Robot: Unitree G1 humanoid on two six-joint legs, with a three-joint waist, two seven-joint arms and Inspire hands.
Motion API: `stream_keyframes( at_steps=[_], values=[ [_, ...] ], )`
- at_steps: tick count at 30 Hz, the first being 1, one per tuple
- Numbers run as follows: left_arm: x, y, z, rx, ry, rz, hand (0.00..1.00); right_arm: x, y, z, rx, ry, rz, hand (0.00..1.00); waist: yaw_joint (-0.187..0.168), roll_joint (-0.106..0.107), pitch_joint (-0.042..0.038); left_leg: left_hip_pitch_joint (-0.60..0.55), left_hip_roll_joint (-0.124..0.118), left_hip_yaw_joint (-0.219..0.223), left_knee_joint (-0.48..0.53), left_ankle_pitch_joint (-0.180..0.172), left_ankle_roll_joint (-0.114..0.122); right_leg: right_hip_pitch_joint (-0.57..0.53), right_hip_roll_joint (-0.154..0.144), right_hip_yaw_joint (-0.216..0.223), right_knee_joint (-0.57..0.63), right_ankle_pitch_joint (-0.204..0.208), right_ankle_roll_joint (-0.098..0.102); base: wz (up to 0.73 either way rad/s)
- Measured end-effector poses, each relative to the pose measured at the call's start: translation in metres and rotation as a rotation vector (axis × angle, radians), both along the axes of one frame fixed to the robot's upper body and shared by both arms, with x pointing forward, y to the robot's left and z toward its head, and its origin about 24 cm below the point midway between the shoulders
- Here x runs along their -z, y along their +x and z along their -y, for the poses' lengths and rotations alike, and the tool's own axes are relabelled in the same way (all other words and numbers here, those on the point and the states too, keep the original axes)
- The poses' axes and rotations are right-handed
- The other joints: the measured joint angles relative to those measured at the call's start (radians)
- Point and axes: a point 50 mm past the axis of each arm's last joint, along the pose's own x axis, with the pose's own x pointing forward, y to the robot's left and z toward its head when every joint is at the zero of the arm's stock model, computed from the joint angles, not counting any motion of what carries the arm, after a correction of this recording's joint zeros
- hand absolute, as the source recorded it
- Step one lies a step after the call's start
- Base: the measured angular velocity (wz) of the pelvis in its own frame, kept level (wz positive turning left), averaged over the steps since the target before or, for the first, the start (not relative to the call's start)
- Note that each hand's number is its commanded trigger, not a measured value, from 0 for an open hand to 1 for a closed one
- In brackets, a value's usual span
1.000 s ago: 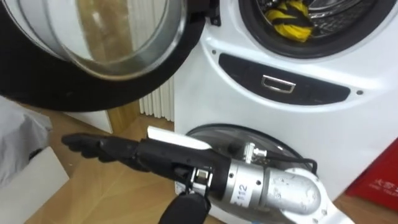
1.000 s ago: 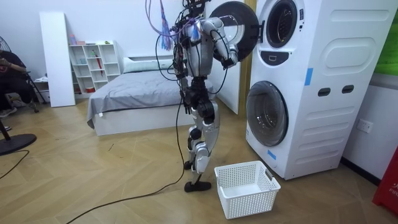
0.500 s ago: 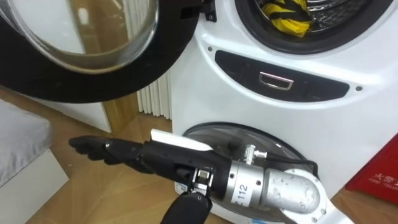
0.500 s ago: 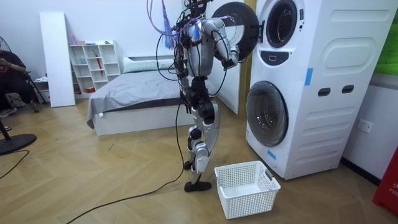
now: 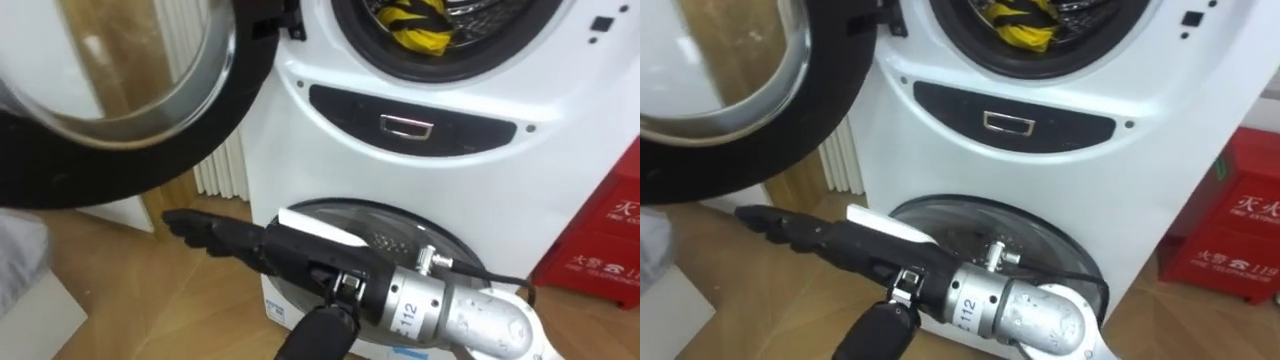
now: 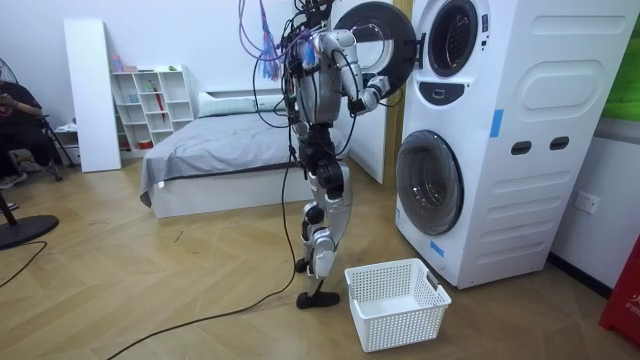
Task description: Pick clothes from washing machine
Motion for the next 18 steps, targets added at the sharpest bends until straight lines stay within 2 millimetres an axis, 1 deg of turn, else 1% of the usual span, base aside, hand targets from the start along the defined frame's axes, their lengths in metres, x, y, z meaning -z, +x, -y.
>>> stream_keyframes(
  at_steps=[5,8,10,13,15,17,18],
  values=[
    [0.0,-0.001,-0.001,-0.006,0.0,-0.004,0.0,0.005,0.0,0.008,0.03,0.0,-0.024,0.0,-0.003,-0.003,-0.0001,0.025,0.0,0.003,-0.02,0.0,0.0,0.015,0.002,0.009,-0.011,0.0,0.001,-0.06],
    [0.0,-0.002,-0.002,-0.017,0.002,-0.002,0.0,0.008,-0.001,0.009,0.045,0.005,-0.04,0.0,-0.002,-0.005,0.0003,0.027,-0.001,0.012,-0.021,0.0,0.0,0.015,0.003,0.019,-0.011,0.0,0.001,-0.06],
    [0.0,-0.002,-0.002,-0.019,0.003,-0.004,0.0,0.007,0.0,0.01,0.074,0.015,-0.036,0.0,-0.008,-0.006,0.0004,0.027,-0.002,0.013,-0.021,0.0,0.0,0.017,0.003,0.021,-0.011,0.0,0.001,0.0],
    [0.001,-0.004,0.0,-0.028,0.022,0.002,0.0,0.006,0.004,0.012,0.148,0.018,-0.013,0.0,-0.022,-0.004,0.0019,0.03,-0.001,0.018,-0.02,-0.002,0.0,0.019,0.002,0.021,-0.012,0.0,0.001,0.0],
    [0.001,-0.004,0.0,-0.032,0.03,0.005,0.0,0.003,0.008,0.02,0.223,0.011,0.02,0.0,-0.029,0.0,0.0044,0.03,0.0,0.018,-0.017,-0.005,0.001,0.019,0.001,0.02,-0.01,0.0,0.001,0.0],
    [0.001,-0.005,0.001,-0.039,0.027,0.005,0.0,-0.004,0.016,0.036,0.356,0.012,0.074,0.0,-0.049,0.004,0.0044,0.029,0.001,0.018,-0.014,-0.011,0.003,0.021,0.001,0.019,-0.011,0.0,0.001,0.0],
    [0.002,-0.006,0.001,-0.041,0.028,0.003,0.0,-0.007,0.018,0.04,0.39,0.006,0.095,0.0,-0.052,0.005,0.0041,0.029,0.0,0.018,-0.013,-0.012,0.004,0.021,0.001,0.02,-0.012,0.0,0.001,-0.06]
  ],
)
